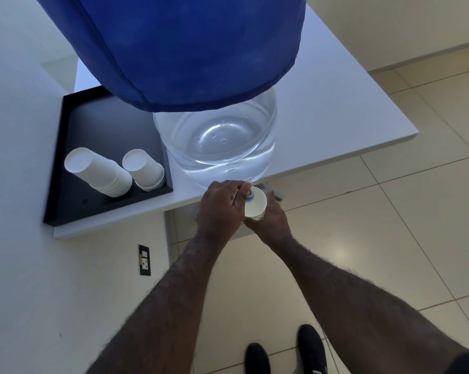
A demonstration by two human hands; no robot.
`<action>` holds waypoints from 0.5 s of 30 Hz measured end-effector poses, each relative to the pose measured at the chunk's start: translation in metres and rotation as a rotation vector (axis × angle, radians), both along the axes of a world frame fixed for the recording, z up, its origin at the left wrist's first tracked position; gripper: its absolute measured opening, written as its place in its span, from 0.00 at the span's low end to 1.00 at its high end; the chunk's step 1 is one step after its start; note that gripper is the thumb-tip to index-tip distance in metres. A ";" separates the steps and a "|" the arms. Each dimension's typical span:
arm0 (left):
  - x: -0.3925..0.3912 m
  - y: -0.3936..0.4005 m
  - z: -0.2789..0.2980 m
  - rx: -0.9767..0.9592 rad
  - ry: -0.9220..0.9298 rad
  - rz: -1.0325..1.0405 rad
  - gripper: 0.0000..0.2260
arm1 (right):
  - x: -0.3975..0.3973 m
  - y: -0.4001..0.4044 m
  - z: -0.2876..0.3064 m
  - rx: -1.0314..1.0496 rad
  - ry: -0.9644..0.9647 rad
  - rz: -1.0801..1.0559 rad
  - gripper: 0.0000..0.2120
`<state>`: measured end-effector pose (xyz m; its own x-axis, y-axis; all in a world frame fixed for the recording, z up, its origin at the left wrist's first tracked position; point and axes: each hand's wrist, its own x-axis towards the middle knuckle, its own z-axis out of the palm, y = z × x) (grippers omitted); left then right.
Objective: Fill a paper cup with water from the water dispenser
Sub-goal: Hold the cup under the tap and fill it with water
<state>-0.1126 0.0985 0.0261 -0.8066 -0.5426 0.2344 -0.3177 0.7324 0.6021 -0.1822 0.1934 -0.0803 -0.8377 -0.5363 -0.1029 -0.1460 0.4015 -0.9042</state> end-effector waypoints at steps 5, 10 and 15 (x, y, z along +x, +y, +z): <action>0.001 0.000 0.000 -0.002 -0.002 -0.007 0.12 | 0.001 0.001 0.001 0.012 0.003 -0.014 0.33; 0.001 0.000 0.000 -0.015 -0.001 -0.005 0.12 | 0.001 0.001 0.002 0.021 0.002 -0.005 0.33; 0.001 0.000 0.000 -0.025 -0.001 -0.008 0.12 | 0.001 0.000 0.002 0.016 0.008 -0.005 0.34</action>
